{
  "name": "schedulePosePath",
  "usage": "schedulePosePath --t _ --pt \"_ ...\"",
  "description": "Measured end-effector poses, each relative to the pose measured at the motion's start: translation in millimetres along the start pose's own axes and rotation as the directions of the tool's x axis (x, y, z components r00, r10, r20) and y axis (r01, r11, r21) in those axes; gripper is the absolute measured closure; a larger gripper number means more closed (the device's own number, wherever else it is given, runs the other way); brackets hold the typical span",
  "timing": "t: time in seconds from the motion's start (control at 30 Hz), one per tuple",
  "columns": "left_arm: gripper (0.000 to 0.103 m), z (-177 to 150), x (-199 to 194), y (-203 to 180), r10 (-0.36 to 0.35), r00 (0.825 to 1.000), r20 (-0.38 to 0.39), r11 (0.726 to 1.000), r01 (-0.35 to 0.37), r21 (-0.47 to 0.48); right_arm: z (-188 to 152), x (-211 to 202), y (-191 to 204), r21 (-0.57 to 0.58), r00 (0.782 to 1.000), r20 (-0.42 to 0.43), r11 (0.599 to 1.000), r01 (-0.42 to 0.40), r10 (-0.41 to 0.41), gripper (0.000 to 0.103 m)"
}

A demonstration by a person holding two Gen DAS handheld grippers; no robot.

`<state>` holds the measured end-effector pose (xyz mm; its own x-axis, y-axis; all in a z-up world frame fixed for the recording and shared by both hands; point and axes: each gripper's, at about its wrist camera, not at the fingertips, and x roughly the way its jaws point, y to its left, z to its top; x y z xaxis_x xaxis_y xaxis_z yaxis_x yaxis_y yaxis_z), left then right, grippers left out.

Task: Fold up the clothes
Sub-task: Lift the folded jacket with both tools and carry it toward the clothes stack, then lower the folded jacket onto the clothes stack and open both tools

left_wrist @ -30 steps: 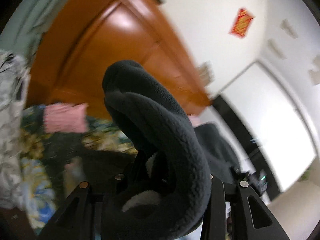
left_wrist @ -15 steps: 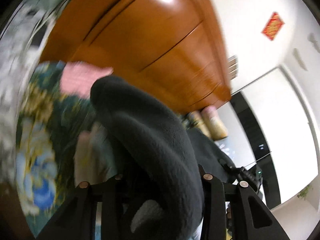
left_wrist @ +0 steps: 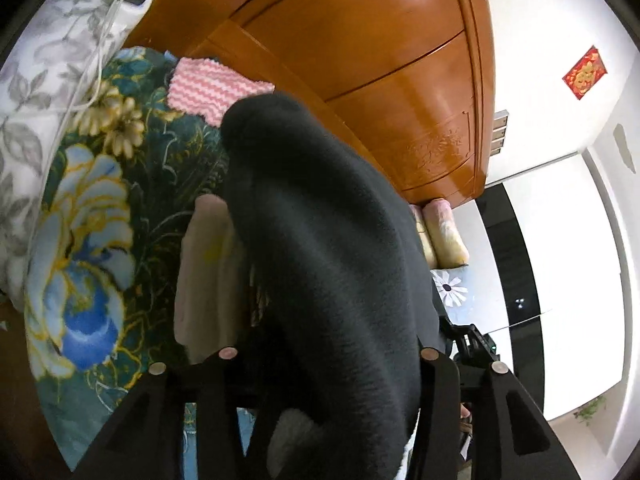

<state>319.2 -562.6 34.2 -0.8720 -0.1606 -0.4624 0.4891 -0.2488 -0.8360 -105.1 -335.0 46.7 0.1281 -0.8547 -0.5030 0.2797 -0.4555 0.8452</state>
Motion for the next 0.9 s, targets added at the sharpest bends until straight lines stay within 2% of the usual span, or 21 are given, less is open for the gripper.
schedulePosePath --t 0.1,0.2,0.3,0.4,0.5,0.57,0.6,0.67,0.73,0.8,0.9 --pt "0.042 10 -8 -4 0.013 1.000 0.009 1.000 -0.012 -0.008 -1 -8 17 -0.048 0.999 -0.003 0.998 0.039 -0.039 0.048" --pt "0.027 15 -30 -5 0.053 0.998 0.044 0.999 -0.052 -0.007 8 -16 24 -0.072 0.998 0.022 0.996 0.058 -0.057 0.038" --pt "0.025 22 -51 -2 0.107 0.990 0.090 0.994 -0.107 -0.008 8 -36 17 -0.046 0.992 0.082 0.994 0.098 -0.094 0.032" --pt "0.025 28 -69 -13 0.165 0.979 0.123 0.985 -0.170 0.026 11 -66 9 0.004 0.975 0.160 0.988 0.157 -0.156 0.032" --pt "0.025 25 -72 -47 0.211 0.966 0.150 0.958 -0.235 0.167 13 -93 25 -0.018 0.938 0.256 0.969 0.245 -0.233 0.032" --pt "0.025 16 -61 -72 0.227 0.962 0.149 0.922 -0.261 0.285 8 -97 51 -0.108 0.915 0.295 0.942 0.319 -0.276 0.032" --pt "0.025 11 -54 -82 0.229 0.963 0.144 0.905 -0.265 0.334 -1 -92 68 -0.181 0.913 0.297 0.923 0.340 -0.278 0.032" --pt "0.025 -1 -40 -101 0.227 0.965 0.130 0.869 -0.261 0.421 -20 -79 102 -0.330 0.913 0.297 0.868 0.372 -0.278 0.032" --pt "0.025 -10 -28 -110 0.223 0.968 0.117 0.841 -0.251 0.479 -46 -59 129 -0.460 0.930 0.270 0.815 0.351 -0.249 0.032" --pt "0.025 -14 -15 -110 0.234 0.968 0.094 0.827 -0.248 0.505 -70 -40 144 -0.545 0.945 0.228 0.774 0.322 -0.233 0.032" --pt "0.025 -9 -2 -104 0.262 0.962 0.074 0.823 -0.263 0.504 -91 -8 149 -0.628 0.940 0.194 0.701 0.339 -0.281 0.032"
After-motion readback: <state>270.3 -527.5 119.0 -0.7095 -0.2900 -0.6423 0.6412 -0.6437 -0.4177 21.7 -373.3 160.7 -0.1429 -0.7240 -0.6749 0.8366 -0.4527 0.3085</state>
